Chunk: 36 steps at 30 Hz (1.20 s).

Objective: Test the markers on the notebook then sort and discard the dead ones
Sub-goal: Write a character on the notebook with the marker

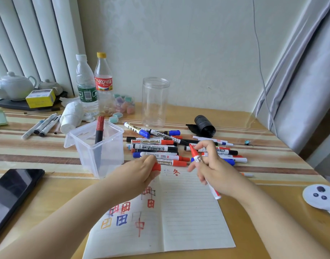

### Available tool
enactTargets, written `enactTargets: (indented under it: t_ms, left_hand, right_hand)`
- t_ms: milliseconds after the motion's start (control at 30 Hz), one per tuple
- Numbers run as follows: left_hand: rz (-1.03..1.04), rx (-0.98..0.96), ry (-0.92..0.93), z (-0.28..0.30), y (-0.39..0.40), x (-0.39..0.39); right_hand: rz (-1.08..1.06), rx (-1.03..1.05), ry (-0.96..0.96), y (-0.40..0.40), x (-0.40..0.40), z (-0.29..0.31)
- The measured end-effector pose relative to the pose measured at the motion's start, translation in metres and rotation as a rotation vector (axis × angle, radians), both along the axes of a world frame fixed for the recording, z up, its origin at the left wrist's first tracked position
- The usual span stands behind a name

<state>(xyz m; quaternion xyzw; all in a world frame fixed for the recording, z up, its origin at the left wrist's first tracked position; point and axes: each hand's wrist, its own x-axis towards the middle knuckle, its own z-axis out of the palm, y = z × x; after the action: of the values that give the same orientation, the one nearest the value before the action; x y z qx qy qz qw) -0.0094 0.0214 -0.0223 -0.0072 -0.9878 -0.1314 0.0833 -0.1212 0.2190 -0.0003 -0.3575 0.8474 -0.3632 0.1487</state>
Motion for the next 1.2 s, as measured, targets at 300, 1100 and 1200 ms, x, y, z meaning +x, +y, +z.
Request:
enactTargets:
  t_ms: [300,1100,1200]
  left_hand:
    - [-0.161,-0.024,0.043,-0.009,0.021,-0.033]
    - [-0.076,0.037,0.298,-0.049,0.011,-0.043]
    - [-0.073,0.035,0.300,-0.049,0.010,-0.044]
  right_hand:
    - [-0.115,-0.821,-1.044,0.001,-0.017,-0.010]
    - [-0.313,-0.330,-0.104,-0.024,-0.028,-0.059]
    - [-0.334,-0.351,-0.026,-0.023,-0.031,-0.061]
